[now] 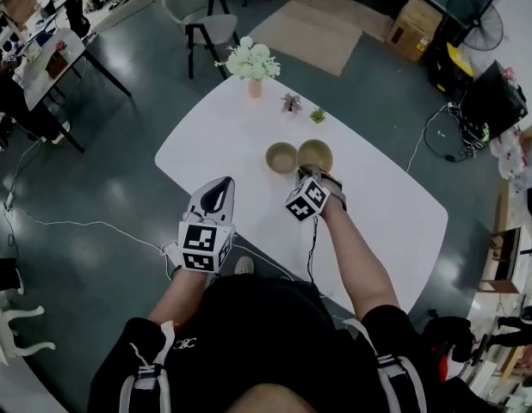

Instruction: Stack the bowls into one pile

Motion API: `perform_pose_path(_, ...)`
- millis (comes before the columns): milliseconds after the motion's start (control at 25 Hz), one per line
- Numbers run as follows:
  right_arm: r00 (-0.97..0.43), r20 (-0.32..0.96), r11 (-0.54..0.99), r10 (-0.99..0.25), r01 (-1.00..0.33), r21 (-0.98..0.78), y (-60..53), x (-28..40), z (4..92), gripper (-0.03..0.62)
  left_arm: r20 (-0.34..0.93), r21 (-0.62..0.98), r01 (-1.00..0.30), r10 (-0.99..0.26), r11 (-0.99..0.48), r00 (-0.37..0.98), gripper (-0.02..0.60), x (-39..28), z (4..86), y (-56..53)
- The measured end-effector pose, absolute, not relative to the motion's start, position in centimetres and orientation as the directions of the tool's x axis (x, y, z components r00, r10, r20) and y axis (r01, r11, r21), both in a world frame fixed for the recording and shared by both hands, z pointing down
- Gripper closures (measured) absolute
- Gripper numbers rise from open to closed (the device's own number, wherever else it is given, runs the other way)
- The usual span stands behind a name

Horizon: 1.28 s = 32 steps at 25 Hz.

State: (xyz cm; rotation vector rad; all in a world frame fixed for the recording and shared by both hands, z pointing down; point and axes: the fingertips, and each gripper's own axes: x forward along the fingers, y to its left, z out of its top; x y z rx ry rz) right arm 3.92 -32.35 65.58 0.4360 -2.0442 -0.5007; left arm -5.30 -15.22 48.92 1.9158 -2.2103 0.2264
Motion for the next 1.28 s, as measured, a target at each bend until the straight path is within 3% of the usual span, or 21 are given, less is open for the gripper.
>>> perform_pose_path(720,-0.438,0.820,0.906,-0.369,0.025,0.422,-31.8,-5.7,72.0,0.554,0.312,0.030,-0.959,-0.914,0.282,-0.259,0.569,-14.4,51.2,-12.8)
perform_pose_path(1040,-0.425,0.832,0.920,-0.358,-0.007,0.393,-32.6,-6.4,73.8,0.540,0.327,0.026,-0.955,-0.905,0.296,-0.271,0.569,-15.6,52.0,-12.6)
perform_pose_path(1280,-0.495,0.805,0.941,-0.327,-0.091,0.327,-31.6,-6.0,71.5,0.482,0.321,0.024,-0.957,-0.909,0.288,-0.265,0.569,-15.0,51.4,-12.4)
